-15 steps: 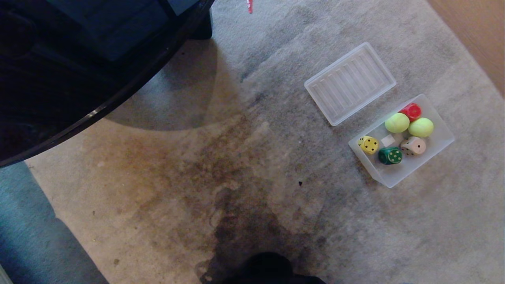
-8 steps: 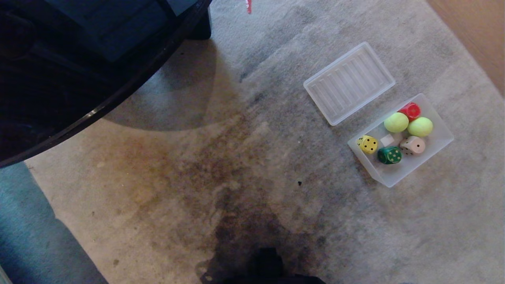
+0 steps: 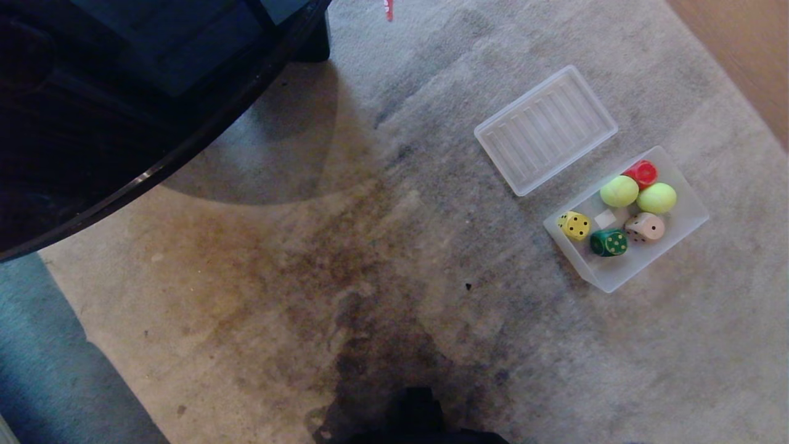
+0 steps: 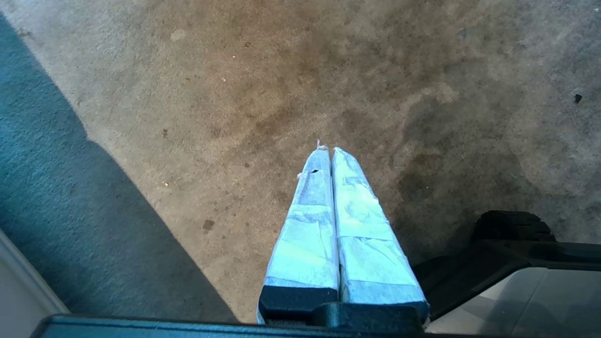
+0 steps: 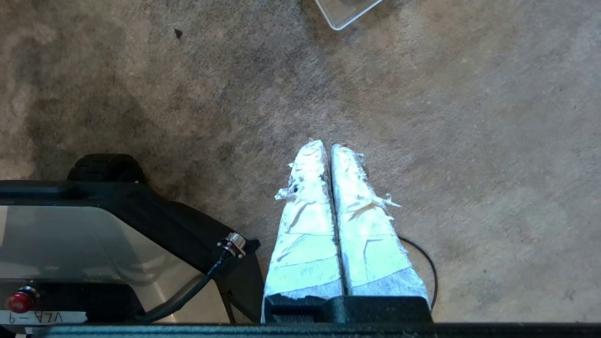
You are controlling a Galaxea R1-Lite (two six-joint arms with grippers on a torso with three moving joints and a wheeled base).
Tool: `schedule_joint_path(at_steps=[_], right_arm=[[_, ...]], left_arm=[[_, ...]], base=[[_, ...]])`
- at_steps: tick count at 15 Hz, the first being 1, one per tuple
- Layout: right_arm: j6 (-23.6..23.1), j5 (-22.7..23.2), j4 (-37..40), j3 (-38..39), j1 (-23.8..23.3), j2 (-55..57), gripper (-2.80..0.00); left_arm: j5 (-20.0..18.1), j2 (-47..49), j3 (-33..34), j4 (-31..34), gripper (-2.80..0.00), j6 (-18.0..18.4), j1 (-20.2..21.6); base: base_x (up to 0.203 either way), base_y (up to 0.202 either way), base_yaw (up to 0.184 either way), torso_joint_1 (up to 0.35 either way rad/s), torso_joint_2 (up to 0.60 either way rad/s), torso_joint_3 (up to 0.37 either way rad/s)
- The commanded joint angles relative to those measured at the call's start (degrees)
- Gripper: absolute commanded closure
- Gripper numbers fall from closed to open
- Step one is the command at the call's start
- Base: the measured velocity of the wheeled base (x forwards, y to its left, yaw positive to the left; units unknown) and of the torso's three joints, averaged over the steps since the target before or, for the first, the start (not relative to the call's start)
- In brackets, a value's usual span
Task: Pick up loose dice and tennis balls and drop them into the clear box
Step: Close the lid
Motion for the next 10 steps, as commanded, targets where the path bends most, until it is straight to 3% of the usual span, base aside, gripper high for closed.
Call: schedule_joint_path(at_steps=[1,10], right_arm=[[-0.03,0.02,0.08,-0.01,0.00,-0.08,0.00],[-0.03,0.02,0.08,-0.01,0.00,-0.08,0.00]], left_arm=[[0.04,0.06,0.09,0.02,0.00,-0.02,0.00],[0.04,0.06,0.09,0.02,0.00,-0.10,0.00]], base=[[0.000,0.000,0.000,0.000,0.00,0.000],[0.000,0.000,0.000,0.003,0.00,-0.153]])
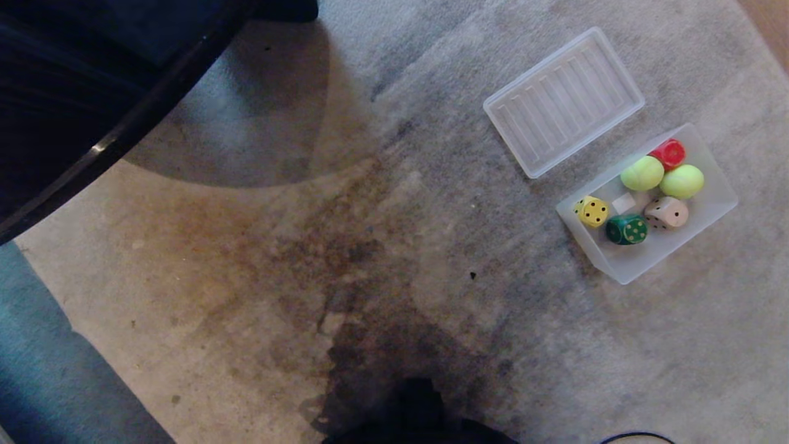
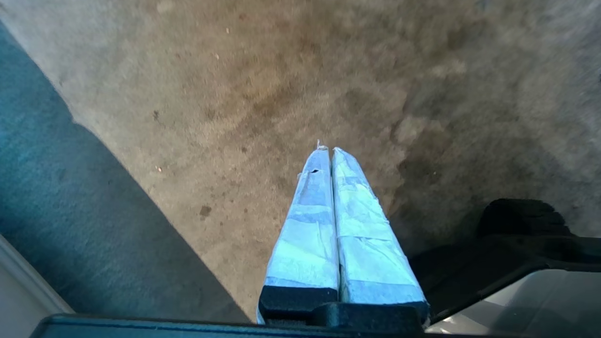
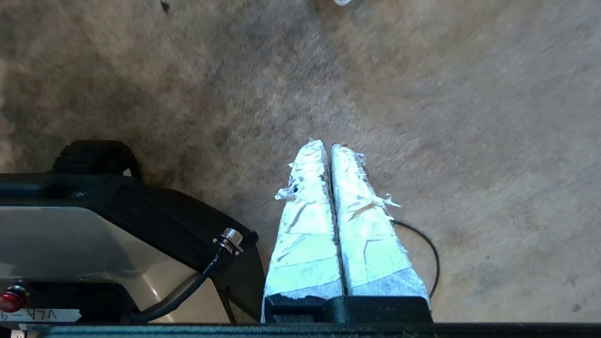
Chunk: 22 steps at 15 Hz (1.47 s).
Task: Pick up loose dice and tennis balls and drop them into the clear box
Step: Close the lid
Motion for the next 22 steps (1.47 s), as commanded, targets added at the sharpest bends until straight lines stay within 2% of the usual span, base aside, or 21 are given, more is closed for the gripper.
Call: schedule_joint_path(at_steps=[1,12,19,22], right_arm=[[-0.05,0.03,0.08,-0.01,0.00,-0.10,0.00],[-0.05,0.03,0.08,-0.01,0.00,-0.10,0.00],[-0.05,0.03,0.08,-0.01,0.00,-0.10,0.00],[-0.14,0.03,0.08,-0.01,0.00,-0.10,0.00]], left_arm=[[0.03,0.08,0.09,0.04,0.00,-0.03,0.00],[-0.06,0.08,0.09,-0.05,0.00,0.06,0.00],[0.03,0.08,0.09,0.04,0.00,-0.03,0.00],[0.03,0.08,0.02,-0.02,0.00,0.00,0.00]], base=[[0.000,0.000,0.000,-0.002,0.00,-0.203],[0.000,0.000,0.000,0.001,0.00,-0.043],[0.147,0.000,0.000,0.001,0.00,0.001],[0.000,0.000,0.000,0.000,0.00,0.000]])
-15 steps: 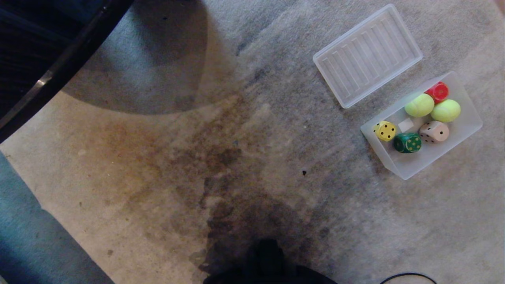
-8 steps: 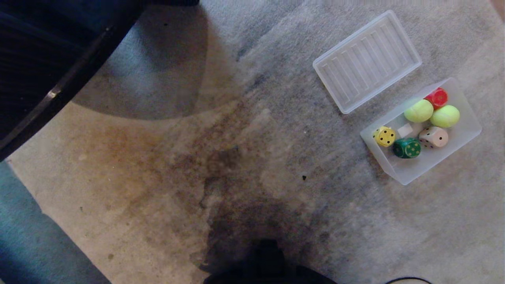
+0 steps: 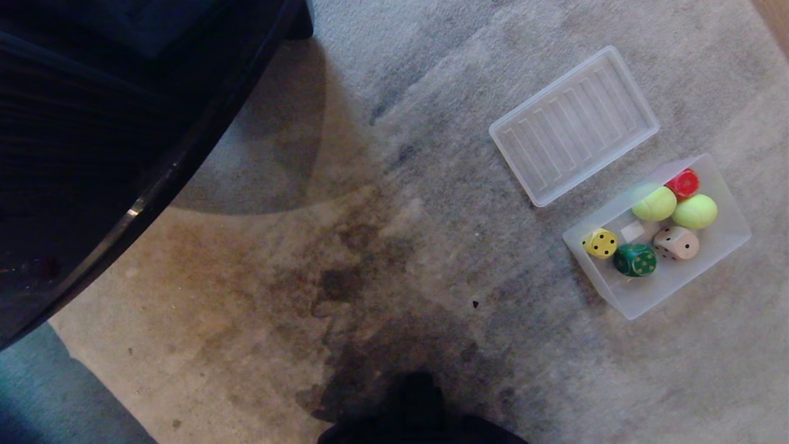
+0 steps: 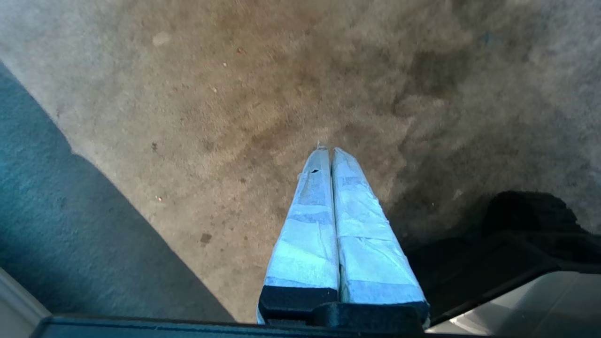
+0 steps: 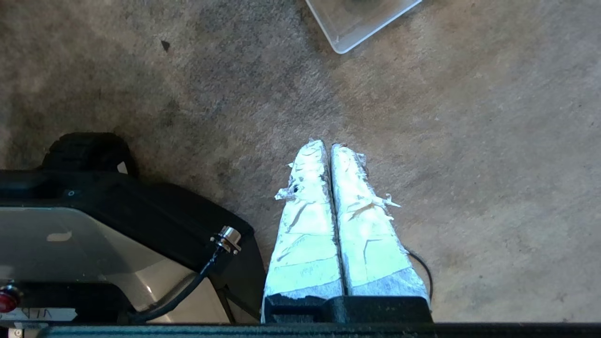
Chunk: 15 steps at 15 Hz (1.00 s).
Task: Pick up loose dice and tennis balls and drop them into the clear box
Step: Close the lid
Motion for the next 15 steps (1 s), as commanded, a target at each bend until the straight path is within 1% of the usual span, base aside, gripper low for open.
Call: schedule_joint_path(at_steps=[1,6,10,12,14,15], right_arm=[[-0.12,0.04,0.06,-0.01,0.00,-0.18,0.00],[-0.12,0.14,0.63,-0.56,0.00,-0.07,0.00],[0.39,0.33,1.30,-2.91,0.02,1.84,0.00],[1.74,0.68,1.31,-7.02,0.05,9.27,0.00],[3.45,1.34,1.13,-11.89,0.07,21.18,0.00],[4.52,1.55,-0.61,-13.37,0.07,26.09,0.00]], left_arm=[[0.01,0.03,0.01,0.01,0.00,0.07,0.00],[-0.05,-0.02,0.02,-0.03,0.00,0.07,0.00],[-0.05,0.06,0.09,0.04,0.00,0.07,0.00],[-0.05,0.06,0.00,0.04,0.00,0.07,0.00],[-0.05,0.06,0.00,0.04,0.00,0.07,0.00],[-0.05,-0.02,0.09,-0.05,0.00,0.07,0.00]], base=[[0.000,0.000,0.000,0.000,0.00,0.000],[0.000,0.000,0.000,0.000,0.00,0.000],[0.000,0.000,0.000,0.000,0.00,0.000],[0.000,0.000,0.000,0.000,0.00,0.000],[0.000,0.000,0.000,0.000,0.00,0.000],[0.000,0.000,0.000,0.000,0.00,0.000]])
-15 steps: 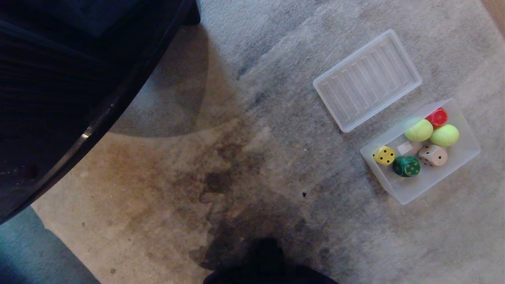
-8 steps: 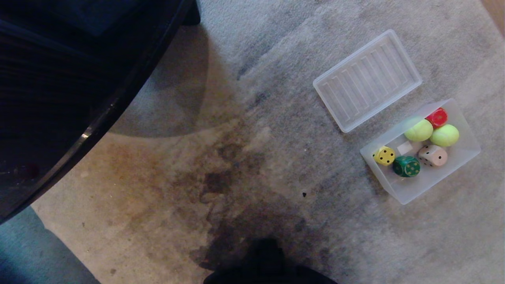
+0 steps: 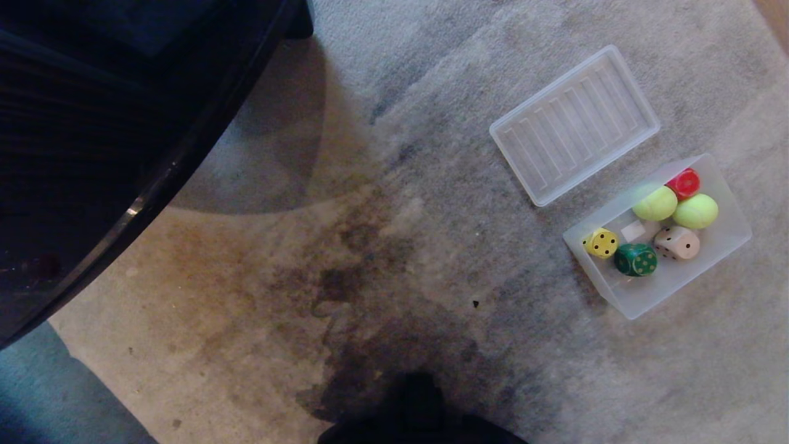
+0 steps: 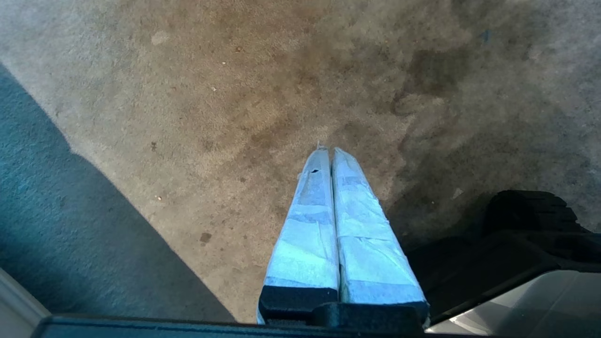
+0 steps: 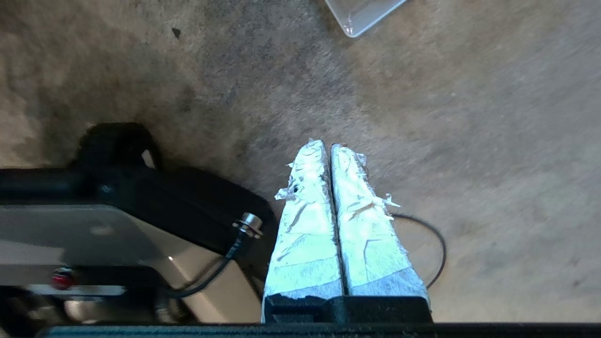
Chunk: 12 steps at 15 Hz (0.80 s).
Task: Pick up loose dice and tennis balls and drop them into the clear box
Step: Close the lid
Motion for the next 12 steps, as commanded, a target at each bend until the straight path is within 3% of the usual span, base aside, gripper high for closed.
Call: schedule_joint_path(at_steps=[1,7,9,12], right_arm=[[1.83,0.34,-4.22,-3.93,0.02,18.39,0.00],[5.39,0.97,-31.47,-10.21,0.35,55.55,0.00],[6.06,1.01,-39.16,-15.30,1.28,63.98,0.00],[8.29,1.12,-44.72,-24.12,3.16,70.77,0.00]], left_arm=[[0.02,0.04,0.09,-0.04,0.00,-0.02,0.00],[0.02,-0.02,0.06,-0.04,0.00,-0.02,0.00],[0.02,0.06,0.00,-0.04,0.00,-0.02,0.00],[0.02,0.06,0.00,-0.04,0.00,-0.02,0.00]], base=[[0.000,0.000,0.000,0.000,0.00,0.000],[0.000,0.000,0.000,0.000,0.00,0.000],[0.000,0.000,0.000,0.000,0.00,0.000],[0.000,0.000,0.000,0.000,0.00,0.000]])
